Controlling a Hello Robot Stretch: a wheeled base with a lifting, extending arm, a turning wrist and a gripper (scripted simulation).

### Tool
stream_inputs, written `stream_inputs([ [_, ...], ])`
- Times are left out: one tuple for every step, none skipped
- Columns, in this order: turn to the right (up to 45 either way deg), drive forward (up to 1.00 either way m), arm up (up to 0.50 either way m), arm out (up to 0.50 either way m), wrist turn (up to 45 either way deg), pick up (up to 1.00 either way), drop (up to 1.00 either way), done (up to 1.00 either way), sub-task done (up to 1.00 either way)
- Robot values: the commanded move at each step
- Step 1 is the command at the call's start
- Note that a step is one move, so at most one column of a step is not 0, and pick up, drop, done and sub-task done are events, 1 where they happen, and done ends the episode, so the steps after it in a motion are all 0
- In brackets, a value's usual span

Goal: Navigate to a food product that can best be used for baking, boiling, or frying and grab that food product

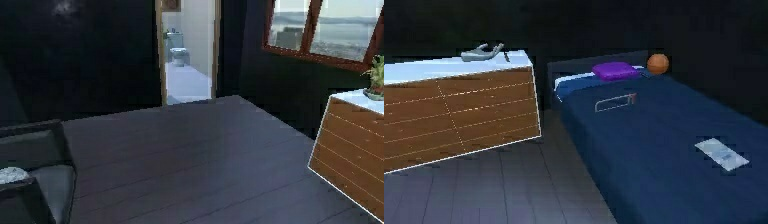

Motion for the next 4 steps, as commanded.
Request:
stream_inputs([
  [0.0, 1.0, 0.0, 0.0, 0.0, 0.0, 0.0, 0.0, 0.0],
  [0.0, 1.0, 0.0, 0.0, 0.0, 0.0, 0.0, 0.0, 0.0],
  [0.0, 1.0, 0.0, 0.0, 0.0, 0.0, 0.0, 0.0, 0.0],
  [-9.0, 0.0, 0.0, 0.0, 0.0, 0.0, 0.0, 0.0, 0.0],
])
